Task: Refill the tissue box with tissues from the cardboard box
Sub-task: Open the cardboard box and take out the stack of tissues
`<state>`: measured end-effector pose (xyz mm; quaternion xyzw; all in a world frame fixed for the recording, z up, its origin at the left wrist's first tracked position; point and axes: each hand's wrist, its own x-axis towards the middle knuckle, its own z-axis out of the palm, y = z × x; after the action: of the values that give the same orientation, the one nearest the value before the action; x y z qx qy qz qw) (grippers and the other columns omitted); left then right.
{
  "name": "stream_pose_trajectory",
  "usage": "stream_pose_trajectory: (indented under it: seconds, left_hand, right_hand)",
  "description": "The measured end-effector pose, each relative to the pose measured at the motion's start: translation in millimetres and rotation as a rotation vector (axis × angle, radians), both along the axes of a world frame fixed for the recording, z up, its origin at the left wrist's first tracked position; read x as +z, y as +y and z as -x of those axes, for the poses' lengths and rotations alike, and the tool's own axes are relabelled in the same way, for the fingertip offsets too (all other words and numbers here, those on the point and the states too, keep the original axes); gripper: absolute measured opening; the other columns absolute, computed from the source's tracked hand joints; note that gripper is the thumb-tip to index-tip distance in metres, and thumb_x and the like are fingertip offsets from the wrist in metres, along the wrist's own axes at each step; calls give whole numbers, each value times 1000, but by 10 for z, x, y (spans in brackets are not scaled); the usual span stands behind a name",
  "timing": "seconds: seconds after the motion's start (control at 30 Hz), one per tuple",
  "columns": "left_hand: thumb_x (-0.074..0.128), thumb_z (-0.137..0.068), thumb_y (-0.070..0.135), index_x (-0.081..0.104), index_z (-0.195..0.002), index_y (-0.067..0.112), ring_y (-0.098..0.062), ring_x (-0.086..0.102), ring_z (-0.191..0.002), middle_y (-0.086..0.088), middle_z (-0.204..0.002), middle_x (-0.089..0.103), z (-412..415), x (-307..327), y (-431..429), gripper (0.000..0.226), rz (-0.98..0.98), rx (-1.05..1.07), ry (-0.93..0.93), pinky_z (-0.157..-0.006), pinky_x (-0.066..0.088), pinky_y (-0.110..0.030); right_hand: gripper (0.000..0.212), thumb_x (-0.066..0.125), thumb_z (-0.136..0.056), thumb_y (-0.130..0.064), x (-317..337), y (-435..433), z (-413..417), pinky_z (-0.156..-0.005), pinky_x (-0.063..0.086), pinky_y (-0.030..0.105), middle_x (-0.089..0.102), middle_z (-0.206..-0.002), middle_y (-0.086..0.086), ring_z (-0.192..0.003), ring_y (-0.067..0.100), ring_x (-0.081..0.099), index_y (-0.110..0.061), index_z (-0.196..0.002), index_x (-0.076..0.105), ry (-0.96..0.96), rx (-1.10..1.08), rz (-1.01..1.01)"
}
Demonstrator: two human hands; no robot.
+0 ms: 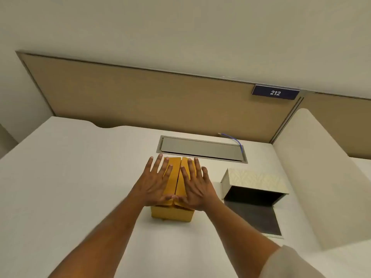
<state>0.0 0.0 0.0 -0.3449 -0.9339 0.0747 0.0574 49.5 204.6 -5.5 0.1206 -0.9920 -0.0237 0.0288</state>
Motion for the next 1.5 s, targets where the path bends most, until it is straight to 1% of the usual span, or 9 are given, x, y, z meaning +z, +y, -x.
stream_pose_trajectory:
  seconds: [0.13, 0.3, 0.47, 0.63, 0.83, 1.1, 1.27, 1.4, 1.5]
  left_hand:
    - [20, -74, 90, 19, -149, 9, -43, 3, -144, -20, -157, 11, -91, -156, -34, 111, 44, -81, -37, -113, 12, -64]
    - [17, -76, 88, 15, -149, 8, -42, 1, -145, -18, -157, 11, -89, -238, -68, 108, 101, -116, -73, -112, 8, -66]
    - [24, -92, 67, 31, -147, 14, -41, 19, -143, -13, -153, 35, -82, -193, -137, 77, 120, -191, -86, -109, 20, -68]
    - [29, -98, 49, 47, -138, 18, -40, 28, -140, -6, -150, 41, -40, -146, -348, 54, 125, -295, 10, -107, 25, -68]
    - [32, -94, 54, 66, -118, 10, -41, 33, -137, -9, -136, 57, 1, -107, -869, 60, -45, -127, 59, -108, 22, -68]
    - [25, -92, 65, 57, -129, 9, -34, 47, -130, -7, -128, 63, -129, -315, -969, 75, 83, -6, -129, -106, 31, -64]
    - [18, -92, 66, 61, -124, 11, -41, 49, -125, -13, -114, 69, -106, -277, -699, 78, 40, 72, -90, -104, 33, -65]
    - [21, -89, 72, 59, -127, 15, -46, 42, -130, -19, -124, 62, -71, -168, -366, 79, 32, 67, -59, -106, 28, -67]
    - [13, -87, 75, 49, -136, 17, -46, 32, -136, -19, -141, 49, -74, -145, -124, 84, 43, 46, -87, -110, 17, -66]
  right_hand:
    - [108, 11, -79, -89, -176, -46, -86, -115, -7, 53, -12, -161, 15, -144, 36, -24, -14, -155, 2, -60, 110, -51]
    - [94, 26, -88, -75, -210, -24, -82, -116, 6, 56, 6, -163, 14, -147, 36, -11, -10, -154, 13, -92, 221, -48]
    - [63, 41, -93, -58, -153, 75, -76, -110, 25, 55, 34, -154, 13, -146, 39, 14, -17, -140, 37, -43, 370, -41]
    - [62, 37, -91, -66, -91, 308, -97, -108, 28, 53, 41, -147, 13, -144, 38, 19, -19, -131, 46, 2, 374, -29]
    - [67, 26, -91, -69, -105, 845, -250, -106, 30, 51, 48, -143, 14, -140, 36, 25, -19, -129, 50, 0, 299, -10]
    - [69, 31, -93, -70, -389, 1300, -474, -102, 41, 51, 56, -137, 7, -133, 32, 46, -16, -127, 58, -169, 316, -139]
    - [66, 32, -91, -68, -252, 1075, -241, -101, 42, 48, 65, -120, 2, -128, 29, 48, -16, -122, 60, 13, 315, -37]
    - [59, 47, -86, -61, -9, 775, 108, -100, 41, 43, 65, -116, 4, -127, 27, 41, -15, -121, 59, 109, 322, 13]
    - [63, 50, -87, -56, 130, 596, 361, -103, 34, 43, 58, -130, 7, -130, 28, 38, -13, -133, 49, -49, 336, 36]
